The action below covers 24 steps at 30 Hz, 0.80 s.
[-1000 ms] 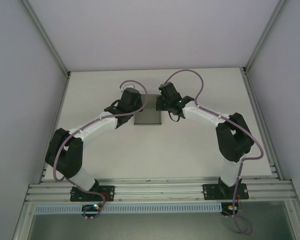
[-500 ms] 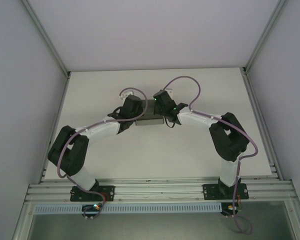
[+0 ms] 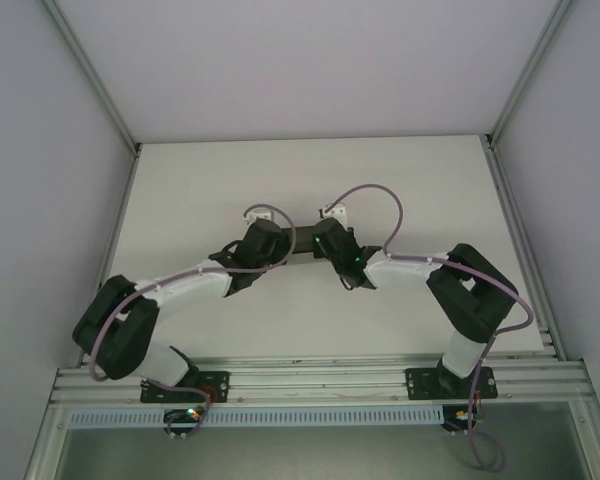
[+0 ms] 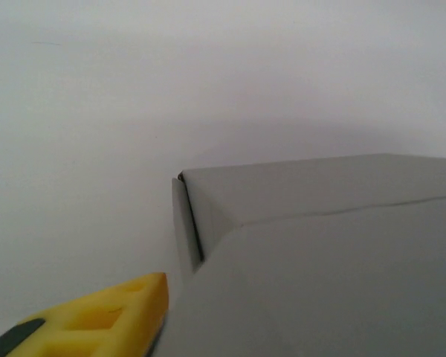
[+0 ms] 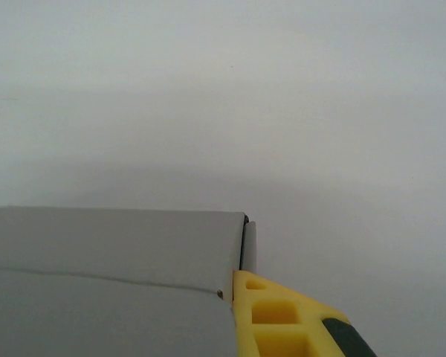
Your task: Assemble paper box
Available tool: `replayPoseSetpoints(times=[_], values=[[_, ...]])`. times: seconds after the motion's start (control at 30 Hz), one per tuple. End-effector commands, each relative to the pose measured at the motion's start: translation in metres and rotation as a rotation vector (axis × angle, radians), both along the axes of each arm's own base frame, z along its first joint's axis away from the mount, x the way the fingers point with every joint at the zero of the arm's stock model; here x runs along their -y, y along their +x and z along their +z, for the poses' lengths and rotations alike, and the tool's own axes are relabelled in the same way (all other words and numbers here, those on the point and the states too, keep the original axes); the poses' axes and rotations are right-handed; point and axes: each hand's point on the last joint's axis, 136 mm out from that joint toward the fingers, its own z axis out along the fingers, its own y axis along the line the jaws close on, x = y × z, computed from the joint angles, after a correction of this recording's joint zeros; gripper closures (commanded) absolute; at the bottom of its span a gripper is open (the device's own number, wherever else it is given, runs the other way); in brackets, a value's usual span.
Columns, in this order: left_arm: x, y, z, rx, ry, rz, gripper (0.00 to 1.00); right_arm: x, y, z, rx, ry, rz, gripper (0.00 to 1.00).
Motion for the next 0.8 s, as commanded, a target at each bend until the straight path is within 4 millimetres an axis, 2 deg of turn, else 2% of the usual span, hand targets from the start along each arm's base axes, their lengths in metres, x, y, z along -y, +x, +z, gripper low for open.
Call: replayPoseSetpoints(times=[0.0, 0.03, 0.13, 0.27, 0.4, 0.47, 0.6, 0.77], values=[[0.001, -0.008, 0.029, 0.041, -0.013, -0.057, 0.31, 0.001, -0.007, 0.003, 0.069, -0.071, 0.025, 1.0], [0.001, -0.011, 0.037, 0.047, -0.021, -0.069, 0.21, 0.001, -0.01, 0.002, 0.079, -0.088, 0.025, 1.0], [-0.004, -0.02, 0.055, 0.06, -0.035, -0.082, 0.01, -0.002, -0.017, -0.003, 0.082, -0.108, 0.056, 1.0], [-0.023, -0.024, 0.066, 0.026, -0.048, -0.032, 0.0, -0.001, -0.022, -0.012, 0.058, -0.098, 0.052, 0.95], [-0.05, -0.011, 0.064, -0.05, -0.101, 0.074, 0.0, -0.007, -0.026, -0.013, 0.074, -0.088, 0.07, 0.93], [-0.054, -0.004, 0.06, -0.069, -0.143, 0.094, 0.0, -0.009, -0.028, -0.015, 0.075, -0.091, 0.078, 0.92], [-0.045, 0.004, 0.039, -0.133, -0.204, 0.078, 0.0, -0.012, -0.033, -0.014, 0.07, -0.088, 0.072, 0.9], [-0.027, -0.001, 0.009, -0.233, -0.293, 0.012, 0.03, -0.016, -0.044, -0.014, 0.069, -0.088, 0.078, 0.86]])
